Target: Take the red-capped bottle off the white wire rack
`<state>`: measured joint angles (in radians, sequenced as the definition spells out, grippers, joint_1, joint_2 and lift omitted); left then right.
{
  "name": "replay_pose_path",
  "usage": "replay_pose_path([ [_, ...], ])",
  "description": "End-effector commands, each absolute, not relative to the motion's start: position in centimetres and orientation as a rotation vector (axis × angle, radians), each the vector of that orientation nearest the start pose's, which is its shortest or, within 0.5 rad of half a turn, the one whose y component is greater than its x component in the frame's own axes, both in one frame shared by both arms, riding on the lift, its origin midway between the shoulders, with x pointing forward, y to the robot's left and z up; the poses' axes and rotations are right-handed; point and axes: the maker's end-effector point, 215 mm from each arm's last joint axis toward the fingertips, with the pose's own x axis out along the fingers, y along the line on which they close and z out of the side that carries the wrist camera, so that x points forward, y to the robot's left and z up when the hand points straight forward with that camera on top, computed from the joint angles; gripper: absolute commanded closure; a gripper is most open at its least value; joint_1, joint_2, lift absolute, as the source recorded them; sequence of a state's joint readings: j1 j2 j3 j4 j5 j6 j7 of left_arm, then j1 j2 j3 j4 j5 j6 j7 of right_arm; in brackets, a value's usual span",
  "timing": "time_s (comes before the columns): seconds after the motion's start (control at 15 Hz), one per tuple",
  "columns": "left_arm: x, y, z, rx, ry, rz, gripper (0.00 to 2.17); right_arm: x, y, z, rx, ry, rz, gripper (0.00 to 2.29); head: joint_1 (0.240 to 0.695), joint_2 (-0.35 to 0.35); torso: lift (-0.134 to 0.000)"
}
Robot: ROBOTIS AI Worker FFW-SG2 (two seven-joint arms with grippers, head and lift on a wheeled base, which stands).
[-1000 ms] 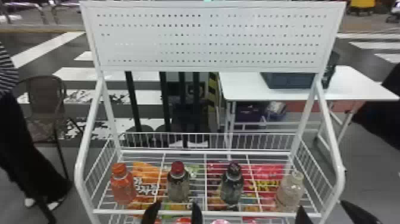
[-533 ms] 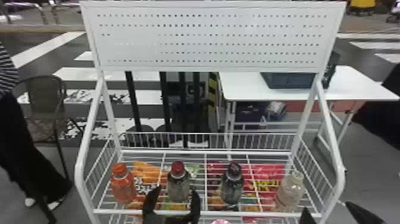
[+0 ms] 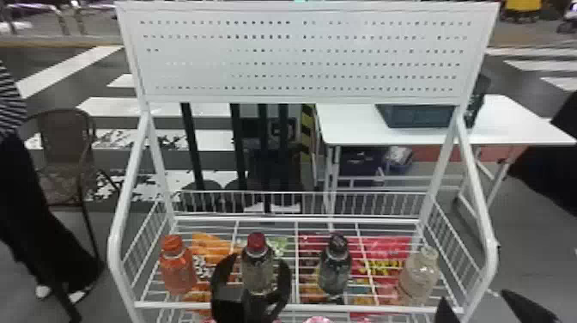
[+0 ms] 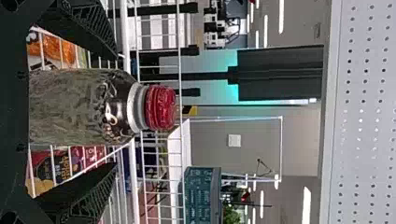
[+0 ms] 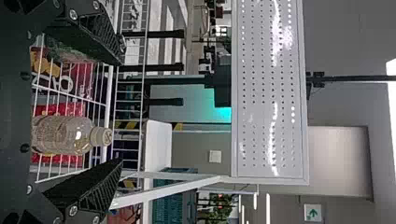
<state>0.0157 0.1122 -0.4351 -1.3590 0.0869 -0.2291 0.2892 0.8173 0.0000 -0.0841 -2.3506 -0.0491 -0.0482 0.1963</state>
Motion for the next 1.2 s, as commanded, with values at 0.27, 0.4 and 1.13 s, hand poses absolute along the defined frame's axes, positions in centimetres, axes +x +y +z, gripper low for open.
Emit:
replay_pose_path([
  [0.27,56.8,9.8,-42.8,0.043,0.069,-0.123,0.08,36.3,-23.2,-28.6,-0.022,0.004,0.124,0.15,0.499,0.0,0.0],
  [0.4,57.1,9.9,-42.6,0.02,0.07,-0.128,0.15,36.4,-23.5,-28.6,-0.026,0.005,0.12,0.15,0.499,0.0,0.0],
  [1.13,54.9,10.2,-38.2,-0.014,0.075,-0.137,1.45,38.3,-22.9,-29.9,-0.019,0.043,0.128,0.15,0.499,0.0,0.0],
])
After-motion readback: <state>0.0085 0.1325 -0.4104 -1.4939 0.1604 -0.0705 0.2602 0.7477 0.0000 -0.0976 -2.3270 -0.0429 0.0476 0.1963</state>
